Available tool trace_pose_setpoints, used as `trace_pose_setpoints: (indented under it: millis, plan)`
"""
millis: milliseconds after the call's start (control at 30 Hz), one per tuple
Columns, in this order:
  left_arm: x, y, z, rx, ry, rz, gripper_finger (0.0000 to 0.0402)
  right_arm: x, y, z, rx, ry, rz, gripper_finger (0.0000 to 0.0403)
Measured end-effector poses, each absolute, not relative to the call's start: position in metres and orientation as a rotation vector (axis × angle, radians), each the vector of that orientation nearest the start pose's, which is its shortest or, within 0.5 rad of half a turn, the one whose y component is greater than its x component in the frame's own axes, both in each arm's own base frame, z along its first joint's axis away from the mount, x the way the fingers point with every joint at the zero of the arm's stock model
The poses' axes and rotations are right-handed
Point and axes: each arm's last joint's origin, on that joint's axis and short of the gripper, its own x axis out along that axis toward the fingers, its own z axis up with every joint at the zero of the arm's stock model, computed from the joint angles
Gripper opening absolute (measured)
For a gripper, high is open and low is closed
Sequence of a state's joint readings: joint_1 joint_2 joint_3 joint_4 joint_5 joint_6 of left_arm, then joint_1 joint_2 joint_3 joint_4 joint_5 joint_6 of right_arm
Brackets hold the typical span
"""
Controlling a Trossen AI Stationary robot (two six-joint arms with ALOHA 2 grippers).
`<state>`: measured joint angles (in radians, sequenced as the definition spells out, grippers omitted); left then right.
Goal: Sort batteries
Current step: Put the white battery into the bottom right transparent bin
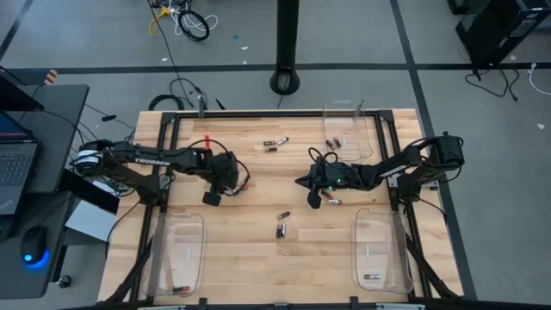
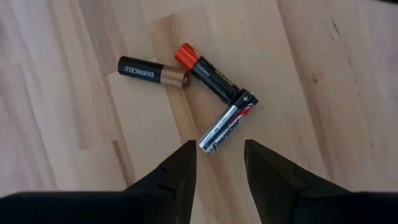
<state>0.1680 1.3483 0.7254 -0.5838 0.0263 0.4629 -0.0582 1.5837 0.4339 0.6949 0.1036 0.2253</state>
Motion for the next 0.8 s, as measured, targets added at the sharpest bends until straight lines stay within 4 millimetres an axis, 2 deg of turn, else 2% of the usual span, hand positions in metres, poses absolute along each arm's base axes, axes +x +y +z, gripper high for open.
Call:
trace_pose_setpoints:
  millis: [167, 500, 800]
  plan:
    - [0.23, 0.038, 0.175, 0.347, 1.187, -0.188, 0.0143, 0.264, -0.018, 0.126, 0.211, 0.435, -0.21, 0.0021]
    - [0.24, 0.035, 0.153, 0.437, 1.259, -0.251, 0.0143, 0.264, -0.018, 0.126, 0.211, 0.435, -0.21, 0.0022]
    - [0.243, 0.035, 0.141, 0.425, 1.315, -0.269, 0.0143, 0.265, -0.017, 0.126, 0.21, 0.436, -0.204, 0.0018]
